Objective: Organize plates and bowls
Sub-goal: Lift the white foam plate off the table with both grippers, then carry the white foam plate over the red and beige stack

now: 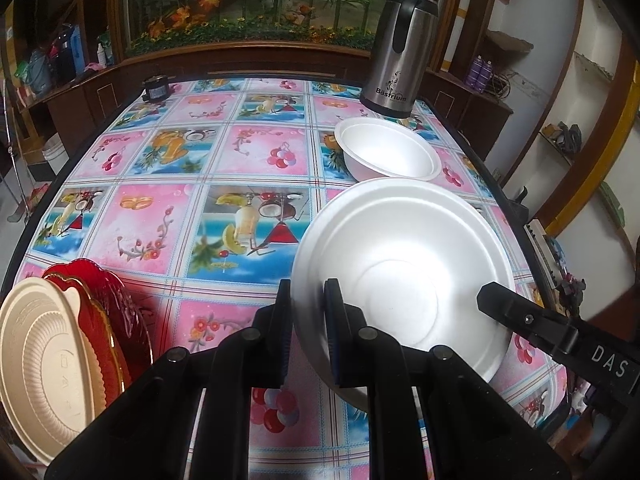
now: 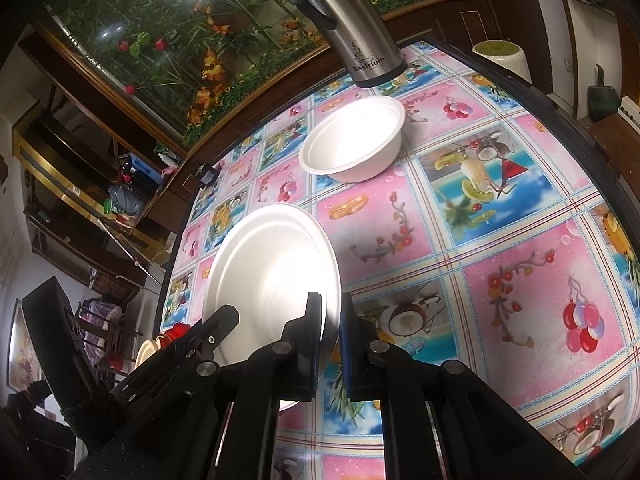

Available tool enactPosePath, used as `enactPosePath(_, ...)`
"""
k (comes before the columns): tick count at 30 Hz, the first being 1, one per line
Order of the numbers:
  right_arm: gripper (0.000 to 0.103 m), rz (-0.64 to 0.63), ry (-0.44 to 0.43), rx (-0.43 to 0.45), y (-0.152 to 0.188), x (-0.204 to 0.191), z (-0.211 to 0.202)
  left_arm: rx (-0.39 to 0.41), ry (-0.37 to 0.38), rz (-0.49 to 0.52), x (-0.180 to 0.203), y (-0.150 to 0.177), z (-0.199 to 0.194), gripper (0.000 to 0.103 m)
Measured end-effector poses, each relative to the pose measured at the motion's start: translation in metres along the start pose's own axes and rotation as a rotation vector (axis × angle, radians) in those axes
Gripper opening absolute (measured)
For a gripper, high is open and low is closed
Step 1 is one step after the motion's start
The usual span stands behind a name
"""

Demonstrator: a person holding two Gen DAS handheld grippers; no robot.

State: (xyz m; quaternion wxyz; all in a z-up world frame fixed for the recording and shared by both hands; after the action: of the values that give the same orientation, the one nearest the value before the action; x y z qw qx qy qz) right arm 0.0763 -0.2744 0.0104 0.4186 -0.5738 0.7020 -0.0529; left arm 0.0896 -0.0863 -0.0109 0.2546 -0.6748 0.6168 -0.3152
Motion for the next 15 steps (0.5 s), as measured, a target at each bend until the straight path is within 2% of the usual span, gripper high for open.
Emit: enactPosePath(15,0.008,-0.038,-0.024,0.003,0.005,-0.022,-0.004,0.015,-0.005,-0.026,-0.019,0.000,-0.016,0.012)
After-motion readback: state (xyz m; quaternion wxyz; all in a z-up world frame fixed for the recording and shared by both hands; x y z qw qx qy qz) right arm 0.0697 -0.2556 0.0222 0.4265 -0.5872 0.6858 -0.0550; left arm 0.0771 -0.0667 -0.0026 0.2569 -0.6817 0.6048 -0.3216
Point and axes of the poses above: each gripper's, at about its wrist camera, not at the fingertips, and z roughly the way its jaws point, x to its right, y to its underside, the point moved 1 cm from there along z, roughly the way its jaws point, and after that the axes turned 8 degrees about x, right-handed, at the moved point
